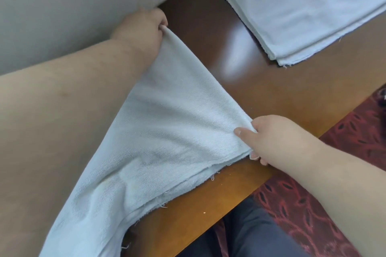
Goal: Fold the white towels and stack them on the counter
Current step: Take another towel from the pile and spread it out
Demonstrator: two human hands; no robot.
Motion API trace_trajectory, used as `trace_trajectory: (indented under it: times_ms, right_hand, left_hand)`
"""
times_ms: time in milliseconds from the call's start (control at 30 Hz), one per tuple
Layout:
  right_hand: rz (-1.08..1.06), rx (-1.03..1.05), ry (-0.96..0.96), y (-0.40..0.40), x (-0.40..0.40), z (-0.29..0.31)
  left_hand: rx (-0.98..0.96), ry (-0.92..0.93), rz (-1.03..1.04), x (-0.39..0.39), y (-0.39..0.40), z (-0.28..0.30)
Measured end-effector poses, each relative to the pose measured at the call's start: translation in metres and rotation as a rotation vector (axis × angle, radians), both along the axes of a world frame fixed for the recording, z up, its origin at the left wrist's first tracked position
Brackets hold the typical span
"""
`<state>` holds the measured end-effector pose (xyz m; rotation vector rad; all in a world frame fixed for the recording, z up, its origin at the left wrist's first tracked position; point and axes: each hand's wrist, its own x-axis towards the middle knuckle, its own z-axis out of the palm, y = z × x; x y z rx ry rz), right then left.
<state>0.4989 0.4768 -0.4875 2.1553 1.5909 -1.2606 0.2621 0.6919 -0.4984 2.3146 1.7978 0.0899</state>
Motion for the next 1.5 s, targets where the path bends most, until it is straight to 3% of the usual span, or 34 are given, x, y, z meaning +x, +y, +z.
trace_trajectory:
  times_ms: [133,300,567,667,767,833,967,1133,1233,1300,1367,1500]
  right_hand:
    - [0.181,0.136,-0.156,0.004,0.007,0.007]
    - [0.238,0.163,-0.179,0.018,0.002,0.019]
    - [0.209,0.013,-0.169,0.038,0.005,0.028]
    - [0.222,0.375,-0.171,0.038,-0.008,0.022]
    - [0.311,0.726,0.050,0.040,-0.053,0.009]
    - [0.333,0.671,0.113,0.039,-0.074,-0.007]
    - [0.417,0.587,-0.191,0.024,-0.055,-0.037]
    - [0.412,0.500,-0.268,0.021,-0.025,-0.038]
    - [0.447,0.547,-0.337,0.021,-0.041,-0.033]
    - [0.506,0.601,-0.284,0.023,-0.058,-0.030]
    - [0.541,0.549,-0.225,0.022,-0.065,-0.029]
    - [0.511,0.469,-0.194,0.023,-0.062,-0.020]
  left_hand:
    - [0.017,-0.159,0.182,0.003,-0.019,-0.004]
    - [-0.077,0.089,0.167,0.033,-0.078,-0.027]
    - [-0.083,0.141,0.210,0.046,-0.085,-0.042]
    - [-0.033,0.141,0.220,0.047,-0.087,-0.045]
    - [-0.037,0.138,0.213,0.044,-0.086,-0.047]
    - [-0.054,0.157,0.202,0.043,-0.083,-0.047]
    - [-0.050,0.137,0.211,0.044,-0.086,-0.042]
    - [-0.119,0.155,0.178,0.040,-0.064,-0.037]
    - [-0.094,0.151,0.197,0.038,-0.061,-0.038]
    - [-0.095,0.157,0.178,0.039,-0.062,-0.037]
    - [-0.092,0.090,0.130,0.034,-0.060,-0.031]
    - [0.010,-0.319,0.153,0.002,-0.072,-0.011]
